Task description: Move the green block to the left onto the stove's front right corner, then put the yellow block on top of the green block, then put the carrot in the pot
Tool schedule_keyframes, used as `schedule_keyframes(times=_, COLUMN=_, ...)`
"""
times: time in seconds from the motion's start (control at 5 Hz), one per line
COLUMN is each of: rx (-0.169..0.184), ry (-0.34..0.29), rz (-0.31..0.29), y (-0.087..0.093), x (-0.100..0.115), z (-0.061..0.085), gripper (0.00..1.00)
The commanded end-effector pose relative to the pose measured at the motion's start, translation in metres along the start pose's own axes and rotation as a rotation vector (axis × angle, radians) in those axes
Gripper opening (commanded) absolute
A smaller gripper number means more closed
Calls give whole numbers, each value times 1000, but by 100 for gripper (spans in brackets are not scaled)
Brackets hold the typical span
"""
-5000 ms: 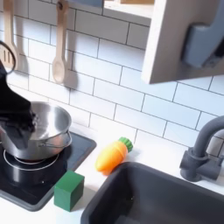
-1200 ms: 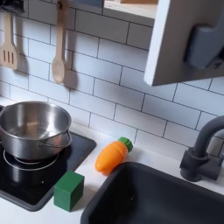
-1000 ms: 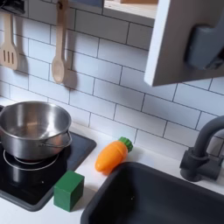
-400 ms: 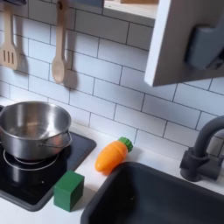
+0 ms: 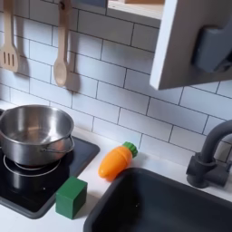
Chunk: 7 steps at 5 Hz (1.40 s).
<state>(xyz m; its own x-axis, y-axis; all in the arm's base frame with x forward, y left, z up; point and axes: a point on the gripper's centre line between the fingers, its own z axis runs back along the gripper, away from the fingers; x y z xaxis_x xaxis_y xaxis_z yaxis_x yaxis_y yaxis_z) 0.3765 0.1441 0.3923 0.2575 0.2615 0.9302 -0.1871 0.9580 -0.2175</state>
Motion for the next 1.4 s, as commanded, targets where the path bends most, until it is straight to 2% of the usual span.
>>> schedule_keyframes(times=0.0, rx=-4, ry=-13, rz=15, y=1, x=6, z=-7, gripper=0)
schedule_keyframes(times=0.4, rx=-22, ry=-13, rz=2, y=-7, x=5, z=-7, gripper=0)
schedule_keyframes(times=0.6, rx=-20, ry=-15, rz=4, y=-7, x=4, z=-11, gripper=0)
schedule_keyframes(times=1.0, rx=-39, ry=-16, rz=2, y=-19, x=3, z=-19, gripper=0)
schedule_keyframes(times=1.2, rx=-13, ry=-6, rz=-2, y=-12, x=2, z=-23, gripper=0)
